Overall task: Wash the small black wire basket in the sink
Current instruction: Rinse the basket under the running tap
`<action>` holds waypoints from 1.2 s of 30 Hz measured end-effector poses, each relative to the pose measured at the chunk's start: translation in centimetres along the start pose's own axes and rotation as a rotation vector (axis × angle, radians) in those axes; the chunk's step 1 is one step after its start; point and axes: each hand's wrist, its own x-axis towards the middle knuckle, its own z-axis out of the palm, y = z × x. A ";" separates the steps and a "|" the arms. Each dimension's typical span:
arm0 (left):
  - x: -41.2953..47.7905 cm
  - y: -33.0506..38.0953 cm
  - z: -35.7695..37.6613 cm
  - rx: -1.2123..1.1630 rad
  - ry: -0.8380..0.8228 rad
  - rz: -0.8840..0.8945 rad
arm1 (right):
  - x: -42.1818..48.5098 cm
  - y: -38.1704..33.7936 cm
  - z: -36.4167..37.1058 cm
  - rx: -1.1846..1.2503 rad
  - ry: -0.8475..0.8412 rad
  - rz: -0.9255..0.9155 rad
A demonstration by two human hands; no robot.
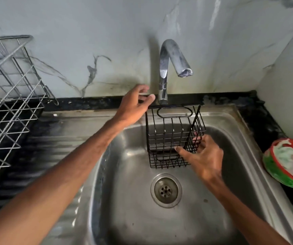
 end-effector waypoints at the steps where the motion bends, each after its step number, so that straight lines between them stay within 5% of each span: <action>1: 0.7 0.2 0.4 -0.026 -0.018 -0.006 | -0.1 0.2 0.1 0.001 0.008 -0.010; 12: 3.5 0.7 2.6 -0.209 -0.063 -0.072 | 0.4 0.7 0.5 0.035 0.053 -0.131; 28: 3.9 2.5 4.6 0.223 0.161 0.092 | -0.4 1.6 1.4 0.095 0.064 -0.210; 32: 4.0 1.8 3.7 0.153 0.104 0.029 | -0.2 1.3 1.9 0.090 0.085 -0.206; 36: 3.0 0.4 3.5 -0.158 0.097 -0.068 | -0.1 1.4 1.8 0.058 0.106 -0.201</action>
